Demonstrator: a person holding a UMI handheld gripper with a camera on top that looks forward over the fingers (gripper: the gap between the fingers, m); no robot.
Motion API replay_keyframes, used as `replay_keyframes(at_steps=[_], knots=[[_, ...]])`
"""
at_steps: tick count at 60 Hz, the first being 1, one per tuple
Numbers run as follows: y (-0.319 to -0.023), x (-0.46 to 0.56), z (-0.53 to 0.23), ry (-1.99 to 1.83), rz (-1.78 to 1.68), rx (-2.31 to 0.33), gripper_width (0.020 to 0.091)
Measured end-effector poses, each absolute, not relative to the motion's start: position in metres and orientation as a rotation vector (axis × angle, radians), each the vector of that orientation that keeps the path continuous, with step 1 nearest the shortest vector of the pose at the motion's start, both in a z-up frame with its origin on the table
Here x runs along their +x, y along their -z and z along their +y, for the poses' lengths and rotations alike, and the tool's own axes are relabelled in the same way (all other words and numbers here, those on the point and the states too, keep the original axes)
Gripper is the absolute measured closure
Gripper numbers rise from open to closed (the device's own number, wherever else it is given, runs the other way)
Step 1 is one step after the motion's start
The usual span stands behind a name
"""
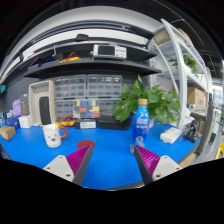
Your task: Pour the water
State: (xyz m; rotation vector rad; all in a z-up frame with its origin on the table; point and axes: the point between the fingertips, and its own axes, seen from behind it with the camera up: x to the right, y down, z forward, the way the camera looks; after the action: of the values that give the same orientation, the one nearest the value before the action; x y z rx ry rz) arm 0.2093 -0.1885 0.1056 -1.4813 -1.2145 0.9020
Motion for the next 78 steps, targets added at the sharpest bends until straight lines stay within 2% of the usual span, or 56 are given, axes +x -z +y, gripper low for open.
replay_keyframes(at_steps=[8,17,32,37,45,47,48,55,61,62,63,64,78], knots=[[-0.091,0.21,-0.13,-0.902,-1.212,-1.458,0.025],[-0.09,0.18,-0.083,-0.892,-1.193,-1.406,0.0255],[-0.094,0.116,-0.065,-0.917,-1.215,-1.379,0.0262],[-0.104,0.1,-0.065,-0.933,-1.196,-1.348,0.0321],[-0.111,0.086,-0.058,-0.914,-1.172,-1.341,0.0491],[-0.113,0.083,-0.056,-0.907,-1.165,-1.342,0.0506],[-0.113,0.082,-0.056,-0.908,-1.166,-1.342,0.0571],[-0.114,0.08,-0.05,-0.941,-1.14,-1.394,0.0624],[-0.113,0.082,-0.054,-0.954,-1.148,-1.372,0.0707],[-0.113,0.081,-0.054,-0.956,-1.149,-1.371,0.0709],[-0.113,0.081,-0.055,-0.957,-1.151,-1.368,0.0658],[-0.113,0.08,-0.055,-0.955,-1.154,-1.363,0.0736],[-0.112,0.075,-0.062,-0.894,-1.217,-1.328,0.0736]])
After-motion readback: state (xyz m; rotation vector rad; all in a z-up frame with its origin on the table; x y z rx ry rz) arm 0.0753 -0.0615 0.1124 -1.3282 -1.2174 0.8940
